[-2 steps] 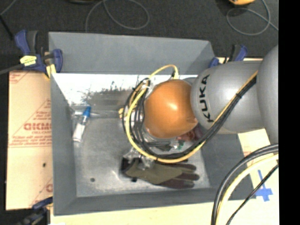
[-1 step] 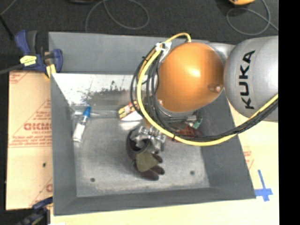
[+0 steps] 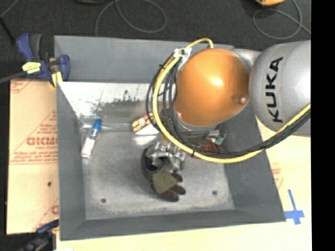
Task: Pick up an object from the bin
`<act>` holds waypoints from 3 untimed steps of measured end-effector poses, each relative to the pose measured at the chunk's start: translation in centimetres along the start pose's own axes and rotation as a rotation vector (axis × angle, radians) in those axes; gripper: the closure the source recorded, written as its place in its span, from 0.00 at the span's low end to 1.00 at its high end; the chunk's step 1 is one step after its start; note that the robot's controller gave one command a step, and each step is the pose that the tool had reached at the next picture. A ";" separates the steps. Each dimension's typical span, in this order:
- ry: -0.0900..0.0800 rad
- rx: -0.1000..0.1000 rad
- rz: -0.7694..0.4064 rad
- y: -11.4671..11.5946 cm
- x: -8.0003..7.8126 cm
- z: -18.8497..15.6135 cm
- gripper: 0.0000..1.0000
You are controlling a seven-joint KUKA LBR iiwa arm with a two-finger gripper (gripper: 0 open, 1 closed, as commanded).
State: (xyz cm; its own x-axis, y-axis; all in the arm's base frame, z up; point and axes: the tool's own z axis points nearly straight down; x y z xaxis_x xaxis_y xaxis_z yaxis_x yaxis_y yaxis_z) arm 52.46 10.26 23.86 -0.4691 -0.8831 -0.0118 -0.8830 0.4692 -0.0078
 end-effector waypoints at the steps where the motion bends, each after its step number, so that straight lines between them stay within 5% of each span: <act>1: 0.001 -0.001 0.001 0.0 0.0 0.0 1.00; 3: 0.003 -0.003 0.003 0.0 0.0 0.0 1.00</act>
Offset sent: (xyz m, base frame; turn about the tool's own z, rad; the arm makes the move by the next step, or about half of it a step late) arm 0.0000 0.0000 0.0000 0.0000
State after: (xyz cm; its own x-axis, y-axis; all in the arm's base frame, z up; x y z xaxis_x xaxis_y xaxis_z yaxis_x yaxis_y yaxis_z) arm 52.43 10.24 23.85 -0.4720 -0.8815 -0.0085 -0.8815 0.4721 -0.0049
